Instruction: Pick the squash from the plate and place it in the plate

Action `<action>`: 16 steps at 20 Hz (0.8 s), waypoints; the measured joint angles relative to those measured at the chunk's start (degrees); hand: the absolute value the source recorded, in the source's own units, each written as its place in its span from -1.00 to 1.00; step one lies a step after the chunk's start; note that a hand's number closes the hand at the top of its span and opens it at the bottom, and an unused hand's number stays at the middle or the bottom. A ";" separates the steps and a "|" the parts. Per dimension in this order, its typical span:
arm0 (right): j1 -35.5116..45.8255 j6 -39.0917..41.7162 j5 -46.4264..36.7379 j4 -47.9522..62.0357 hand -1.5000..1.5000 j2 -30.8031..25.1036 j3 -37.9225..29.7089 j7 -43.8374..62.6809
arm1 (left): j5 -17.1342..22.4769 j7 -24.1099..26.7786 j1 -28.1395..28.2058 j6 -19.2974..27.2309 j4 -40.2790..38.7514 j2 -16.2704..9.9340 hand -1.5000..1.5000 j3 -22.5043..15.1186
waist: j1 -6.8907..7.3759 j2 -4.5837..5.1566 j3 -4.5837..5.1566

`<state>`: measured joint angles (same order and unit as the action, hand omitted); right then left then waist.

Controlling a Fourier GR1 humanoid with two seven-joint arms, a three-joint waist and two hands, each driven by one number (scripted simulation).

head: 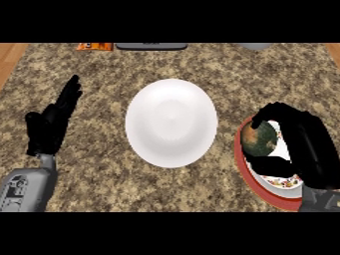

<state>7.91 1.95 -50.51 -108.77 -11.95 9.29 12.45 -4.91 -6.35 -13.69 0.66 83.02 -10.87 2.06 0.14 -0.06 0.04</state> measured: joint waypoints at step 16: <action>24.88 -9.84 -2.88 36.47 1.00 11.57 12.34 9.74 | -1.48 -0.16 -1.21 -0.06 -0.29 1.36 0.00 -0.70 | 1.03 0.28 -0.03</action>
<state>32.79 -7.89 -53.38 -72.29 -0.37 21.64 22.19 -6.38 -6.51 -14.90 0.60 82.74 -9.51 1.36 1.17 0.22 0.01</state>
